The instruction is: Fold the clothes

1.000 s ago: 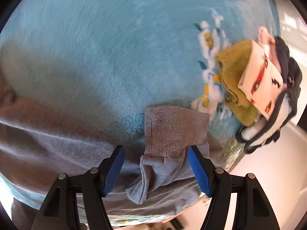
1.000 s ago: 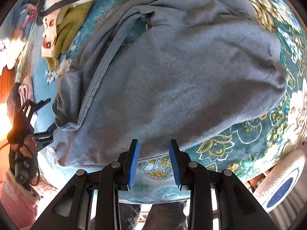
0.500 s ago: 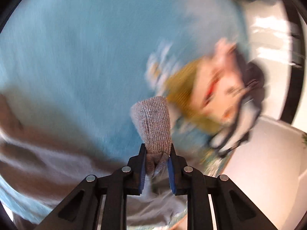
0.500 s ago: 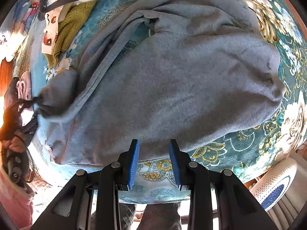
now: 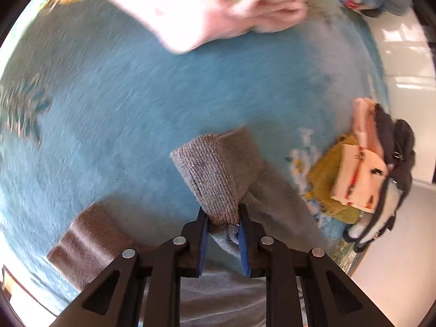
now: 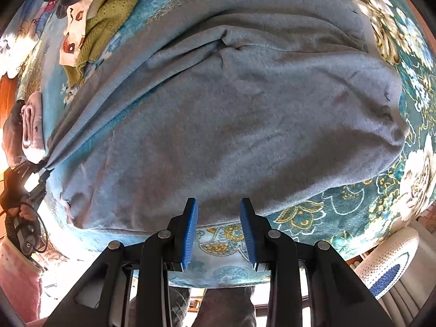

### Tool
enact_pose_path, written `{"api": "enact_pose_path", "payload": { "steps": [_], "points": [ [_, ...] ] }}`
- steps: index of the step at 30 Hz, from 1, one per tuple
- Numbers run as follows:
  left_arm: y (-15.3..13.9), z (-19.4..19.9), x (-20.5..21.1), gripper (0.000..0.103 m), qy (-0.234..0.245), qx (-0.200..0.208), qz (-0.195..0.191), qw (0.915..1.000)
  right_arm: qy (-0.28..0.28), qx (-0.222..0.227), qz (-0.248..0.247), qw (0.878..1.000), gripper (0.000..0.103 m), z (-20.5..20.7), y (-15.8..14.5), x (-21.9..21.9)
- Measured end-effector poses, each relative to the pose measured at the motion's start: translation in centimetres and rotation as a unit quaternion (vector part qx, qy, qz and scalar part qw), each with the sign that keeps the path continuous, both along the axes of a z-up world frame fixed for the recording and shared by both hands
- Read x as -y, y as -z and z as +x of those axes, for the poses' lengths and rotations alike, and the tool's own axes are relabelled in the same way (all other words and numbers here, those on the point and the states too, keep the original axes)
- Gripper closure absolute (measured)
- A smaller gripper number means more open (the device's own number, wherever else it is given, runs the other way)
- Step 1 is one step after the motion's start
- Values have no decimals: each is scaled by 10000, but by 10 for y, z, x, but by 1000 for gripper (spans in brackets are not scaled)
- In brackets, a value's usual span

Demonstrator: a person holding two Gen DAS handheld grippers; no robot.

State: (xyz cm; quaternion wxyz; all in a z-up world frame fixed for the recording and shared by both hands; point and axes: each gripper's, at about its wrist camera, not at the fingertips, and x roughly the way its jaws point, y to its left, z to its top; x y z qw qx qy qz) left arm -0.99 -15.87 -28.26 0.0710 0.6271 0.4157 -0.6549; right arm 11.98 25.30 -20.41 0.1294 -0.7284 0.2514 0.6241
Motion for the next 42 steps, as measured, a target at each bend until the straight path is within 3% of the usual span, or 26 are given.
{"api": "enact_pose_path", "payload": {
  "steps": [3,6,11,15,21,23,26,30,34,38,42],
  "points": [
    [-36,-11,7,82,210,-629,33,9978,112,-11,20,9999,70,3,-1,-4],
    [-52,-25,1,82,323,-876,-41,9956,165,-36,33,9999,70,4,-1,-5],
    [-9,-20,-1,82,463,-144,-353,9982,205,-22,-22,9998,70,9,0,-3],
    [18,-11,5,81,241,261,-237,9991,226,-27,20,9997,70,15,-1,-6],
    [7,4,12,73,60,338,-129,9993,625,-232,79,9977,70,8,-5,-35],
    [-3,13,16,66,-48,365,-207,9991,877,-459,42,9951,70,-7,-10,-54],
    [-17,27,26,65,-372,371,-115,9986,1262,-846,-89,9884,70,-35,-18,-77],
    [-31,13,17,65,-481,269,123,9984,1810,-1178,-408,9755,70,-73,-18,-105],
    [-31,-27,-9,62,-347,215,397,9984,2301,-1345,-685,9614,70,-115,-10,-127],
    [-5,-59,-26,60,-553,475,683,9950,2681,-1244,-830,9517,70,-144,9,-141],
    [21,-77,-34,60,-814,784,709,9911,3036,-989,-935,9430,70,-167,36,-158]
  ]
}}
